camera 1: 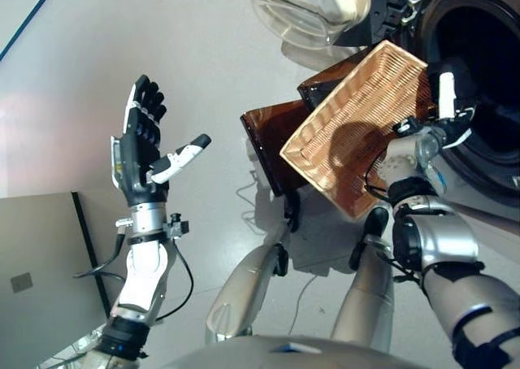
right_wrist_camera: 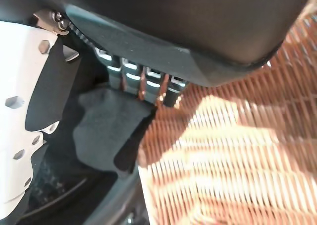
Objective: Pick up the clothes and place them into the washing machine
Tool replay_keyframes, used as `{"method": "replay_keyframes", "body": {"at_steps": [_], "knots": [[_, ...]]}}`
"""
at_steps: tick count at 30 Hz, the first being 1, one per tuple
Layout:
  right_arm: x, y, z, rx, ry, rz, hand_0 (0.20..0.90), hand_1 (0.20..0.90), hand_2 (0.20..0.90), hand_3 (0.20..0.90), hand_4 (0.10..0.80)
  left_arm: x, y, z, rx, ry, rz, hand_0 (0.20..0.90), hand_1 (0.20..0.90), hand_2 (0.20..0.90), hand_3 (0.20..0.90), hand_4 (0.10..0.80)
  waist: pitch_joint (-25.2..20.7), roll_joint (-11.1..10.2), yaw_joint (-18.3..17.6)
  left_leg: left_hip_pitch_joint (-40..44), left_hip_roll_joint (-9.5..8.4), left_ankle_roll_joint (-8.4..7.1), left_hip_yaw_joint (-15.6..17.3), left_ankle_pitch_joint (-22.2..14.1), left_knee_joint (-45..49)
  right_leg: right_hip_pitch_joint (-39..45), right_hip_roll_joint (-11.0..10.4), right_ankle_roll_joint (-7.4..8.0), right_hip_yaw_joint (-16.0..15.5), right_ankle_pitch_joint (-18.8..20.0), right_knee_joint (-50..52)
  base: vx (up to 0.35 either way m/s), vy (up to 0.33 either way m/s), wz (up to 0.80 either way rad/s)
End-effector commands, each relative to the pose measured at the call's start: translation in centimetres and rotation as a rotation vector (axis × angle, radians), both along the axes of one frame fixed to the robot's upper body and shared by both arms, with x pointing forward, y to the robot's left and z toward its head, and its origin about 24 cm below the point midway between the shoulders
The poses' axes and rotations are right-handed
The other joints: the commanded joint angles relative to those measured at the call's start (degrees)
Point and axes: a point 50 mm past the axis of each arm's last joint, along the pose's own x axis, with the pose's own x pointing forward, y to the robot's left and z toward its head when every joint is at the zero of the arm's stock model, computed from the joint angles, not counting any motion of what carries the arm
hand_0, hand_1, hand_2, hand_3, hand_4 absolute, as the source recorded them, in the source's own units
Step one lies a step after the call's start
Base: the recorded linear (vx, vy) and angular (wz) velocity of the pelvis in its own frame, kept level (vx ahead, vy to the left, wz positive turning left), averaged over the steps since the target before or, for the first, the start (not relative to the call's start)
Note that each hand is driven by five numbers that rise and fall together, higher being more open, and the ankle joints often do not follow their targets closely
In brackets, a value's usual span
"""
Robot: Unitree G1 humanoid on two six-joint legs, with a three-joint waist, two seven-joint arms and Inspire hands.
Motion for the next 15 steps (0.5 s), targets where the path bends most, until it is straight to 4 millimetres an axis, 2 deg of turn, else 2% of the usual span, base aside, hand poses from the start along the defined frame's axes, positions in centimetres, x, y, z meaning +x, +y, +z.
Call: {"method": "replay_keyframes", "body": {"at_steps": [1, 6, 11, 12, 13, 14, 15], "knots": [[1.0, 1.0, 5.5, -0.106, -0.215, 0.022, 0.9, 0.9, 0.9, 0.9, 0.8, 0.2, 0.1, 4.0, -0.033, -0.244, 0.008, 0.9, 0.9, 0.9, 0.9, 0.8, 0.8, -0.6, 2.2, -4.3, 3.56, -7.02, -1.2, -9.2, 8.1, 4.8, 0.9, -1.01, -0.3, 2.3, -11.4, 0.0, 0.0, 0.0], [1.4, 1.7, 6.3, -0.087, -0.243, 0.035, 0.9, 0.9, 0.9, 0.9, 0.8, 0.1, 0.2, 4.1, -0.034, -0.25, 0.009, 0.9, 0.9, 0.9, 0.9, 0.8, 1.2, 0.1, 2.9, -6.2, 3.2, -6.74, -1.2, -9.8, 9.6, 3.1, 0.7, -1.13, 0.0, 1.7, -9.7, -0.011, 0.025, -0.02], [1.2, 1.3, 6.9, -0.051, -0.273, -0.005, 0.9, 0.9, 0.9, 0.9, 0.8, -0.2, 0.3, 4.4, -0.033, -0.269, 0.019, 0.9, 0.9, 0.9, 0.9, 0.8, 1.5, 1.2, 3.5, -8.2, 2.97, -6.6, -1.5, -10.2, 11.5, 1.2, 0.3, -1.22, 0.3, 0.8, -7.2, 0.02, 0.022, 0.07], [1.2, 1.2, 7.1, -0.049, -0.277, -0.01, 0.9, 0.9, 0.9, 0.9, 0.8, -0.2, 0.3, 4.4, -0.031, -0.272, 0.024, 0.9, 0.9, 0.9, 0.9, 0.8, 1.1, 1.3, 3.6, -7.9, 2.79, -6.79, -1.7, -11.6, 11.8, 1.4, 0.2, -0.9, 0.7, -0.7, -6.7, 0.006, 0.017, 0.04], [1.2, 1.1, 7.0, -0.048, -0.276, -0.011, 0.9, 0.9, 0.9, 0.9, 0.8, -0.2, 0.3, 4.4, -0.03, -0.272, 0.023, 0.9, 0.9, 0.9, 0.9, 0.8, 1.4, 1.4, 3.6, -8.6, 2.85, -6.58, -1.3, -10.5, 12.1, 0.8, 0.1, -1.19, 0.3, 0.4, -6.5, 0.124, 0.015, 0.06], [1.1, 0.3, 7.6, -0.051, -0.279, -0.034, 0.9, 0.9, 0.9, 0.9, 0.8, -0.3, 0.5, 4.5, -0.027, -0.28, 0.032, 0.9, 0.9, 0.9, 0.9, 0.8, 0.8, 1.8, 4.1, -9.0, 2.38, -6.68, -1.9, -12.1, 13.1, 0.3, -0.1, -0.93, 1.0, -1.5, -4.8, -0.081, 0.035, 0.08], [1.1, 0.2, 7.6, -0.05, -0.279, -0.034, 0.9, 0.9, 0.9, 0.9, 0.8, -0.3, 0.5, 4.5, -0.027, -0.279, 0.031, 0.9, 0.9, 0.9, 0.9, 0.8, 1.1, 1.9, 4.0, -9.6, 2.47, -6.48, -1.5, -11.0, 13.2, -0.3, -0.2, -1.23, 0.6, -0.4, -4.8, 0.027, 0.025, 0.1]]}}
